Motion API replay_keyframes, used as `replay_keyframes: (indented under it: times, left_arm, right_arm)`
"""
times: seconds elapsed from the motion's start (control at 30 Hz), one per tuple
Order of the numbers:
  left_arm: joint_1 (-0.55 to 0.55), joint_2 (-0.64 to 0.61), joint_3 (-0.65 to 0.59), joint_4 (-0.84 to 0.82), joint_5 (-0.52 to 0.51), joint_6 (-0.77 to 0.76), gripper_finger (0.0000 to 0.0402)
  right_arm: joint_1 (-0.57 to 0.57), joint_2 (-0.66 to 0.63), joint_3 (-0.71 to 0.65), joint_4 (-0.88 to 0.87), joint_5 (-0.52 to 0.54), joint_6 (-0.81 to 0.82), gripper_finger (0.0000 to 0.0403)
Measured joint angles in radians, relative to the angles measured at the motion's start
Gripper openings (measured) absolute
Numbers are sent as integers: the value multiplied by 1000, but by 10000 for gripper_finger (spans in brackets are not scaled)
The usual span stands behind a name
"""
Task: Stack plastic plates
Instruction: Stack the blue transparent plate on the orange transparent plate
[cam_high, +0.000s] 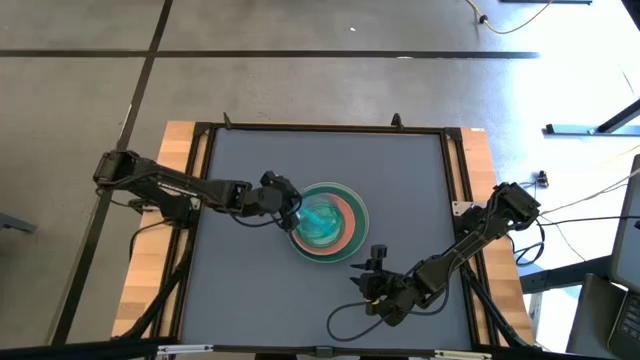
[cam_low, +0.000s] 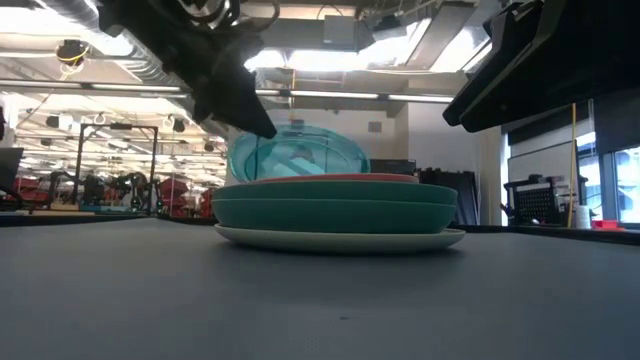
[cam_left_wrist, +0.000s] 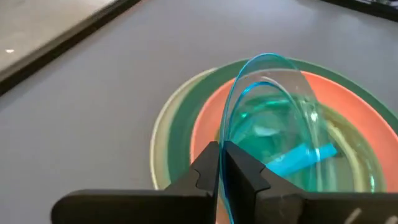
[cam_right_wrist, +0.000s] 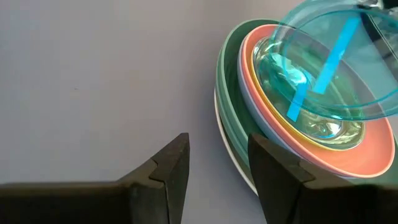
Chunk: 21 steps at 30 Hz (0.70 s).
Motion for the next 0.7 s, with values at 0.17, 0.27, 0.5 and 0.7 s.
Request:
replay_keyframes:
  times: [0.17, 0.27, 0.5, 0.7]
  left_arm:
    - [8, 66, 0, 69, 85, 17, 16]
    - [8, 110, 0, 107, 102, 46, 16]
    - [13, 173, 22, 108, 102, 56, 53]
    - [15, 173, 41, 103, 104, 84, 111]
  right_arm:
    - [0, 0, 0, 0, 0, 0, 156]
    - [0, 0, 0, 0, 0, 0, 156]
    - [0, 0, 0, 1, 0, 0, 156]
    - [0, 0, 0, 0, 0, 0, 156]
